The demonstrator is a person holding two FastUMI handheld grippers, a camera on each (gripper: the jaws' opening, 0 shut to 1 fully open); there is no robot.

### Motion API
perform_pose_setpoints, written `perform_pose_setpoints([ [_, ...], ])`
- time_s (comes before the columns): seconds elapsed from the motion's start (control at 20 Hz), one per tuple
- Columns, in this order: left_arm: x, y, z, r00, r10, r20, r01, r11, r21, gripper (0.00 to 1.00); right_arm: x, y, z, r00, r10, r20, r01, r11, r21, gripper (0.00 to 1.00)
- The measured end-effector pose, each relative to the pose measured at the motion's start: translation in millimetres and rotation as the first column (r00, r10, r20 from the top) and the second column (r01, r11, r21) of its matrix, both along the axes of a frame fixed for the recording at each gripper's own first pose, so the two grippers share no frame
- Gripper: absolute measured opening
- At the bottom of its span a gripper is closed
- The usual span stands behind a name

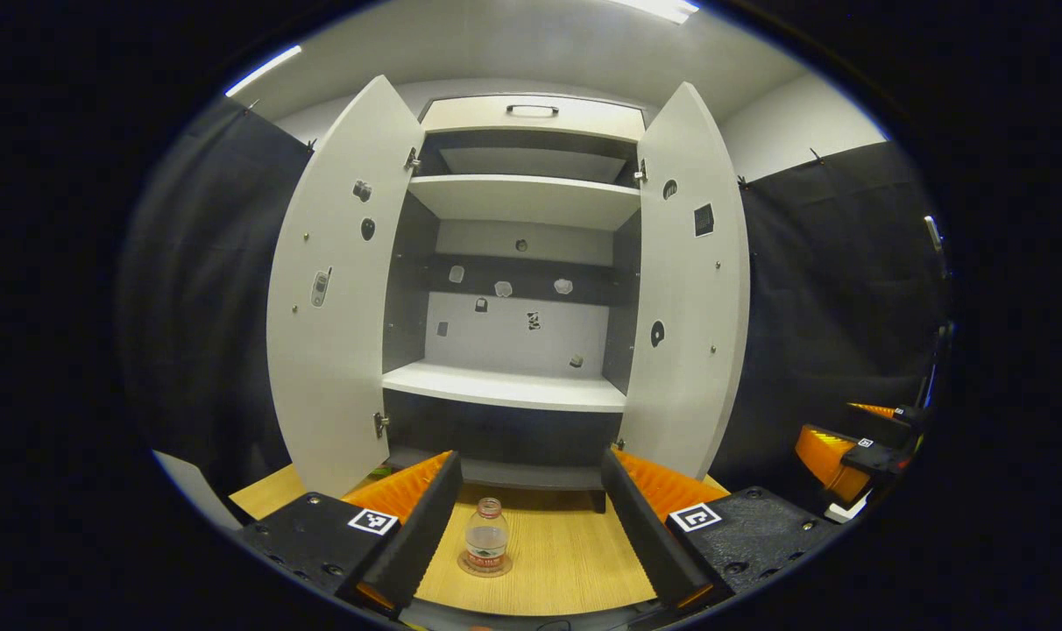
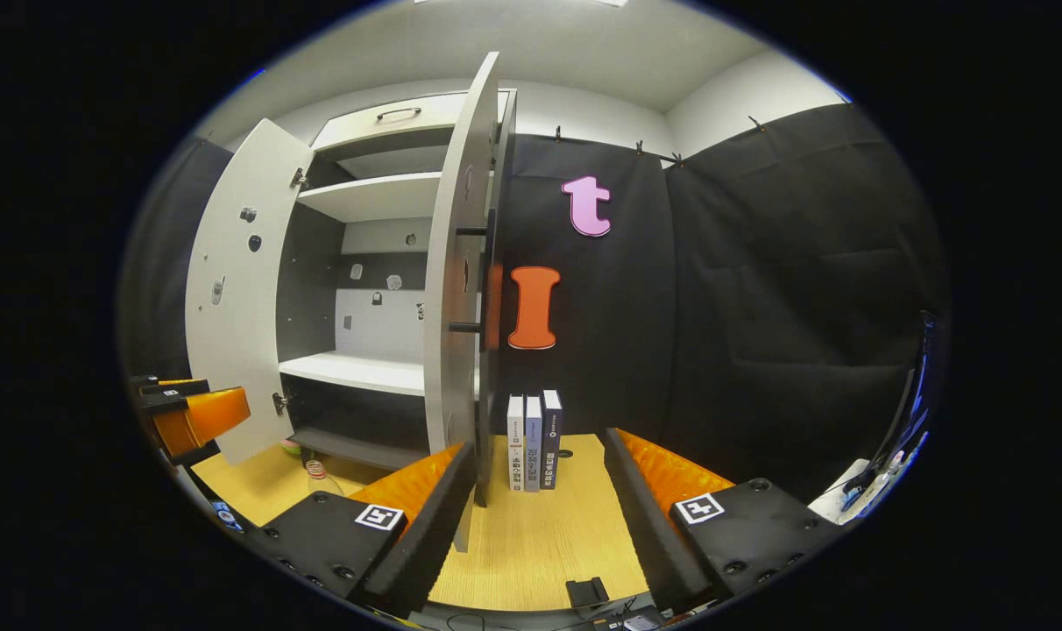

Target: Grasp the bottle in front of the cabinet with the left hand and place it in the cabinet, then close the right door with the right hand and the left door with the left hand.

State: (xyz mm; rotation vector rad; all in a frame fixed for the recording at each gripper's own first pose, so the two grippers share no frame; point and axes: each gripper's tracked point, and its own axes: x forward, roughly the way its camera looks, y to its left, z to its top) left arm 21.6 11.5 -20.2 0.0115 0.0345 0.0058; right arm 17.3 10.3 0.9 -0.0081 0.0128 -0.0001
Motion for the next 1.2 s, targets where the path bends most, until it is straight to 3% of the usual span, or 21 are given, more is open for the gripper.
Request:
perform_pose_setpoints([
  [0.5, 12, 3, -50, 0.998, 0.007, -0.069, -0.005, 1.0, 0.03, 0.97, 5, -5, -4, 1.0, -0.014, -0.017, 0.014, 1.0, -0.002, 0.96],
  [1.2, 44, 28, -197, 0.96, 0.066, -0.272, -0.027, 0.989, 0.145, 0.98, 0, -23, -5, 0.998, -0.053, -0.029, 0.053, 0.998, -0.027, 0.96],
])
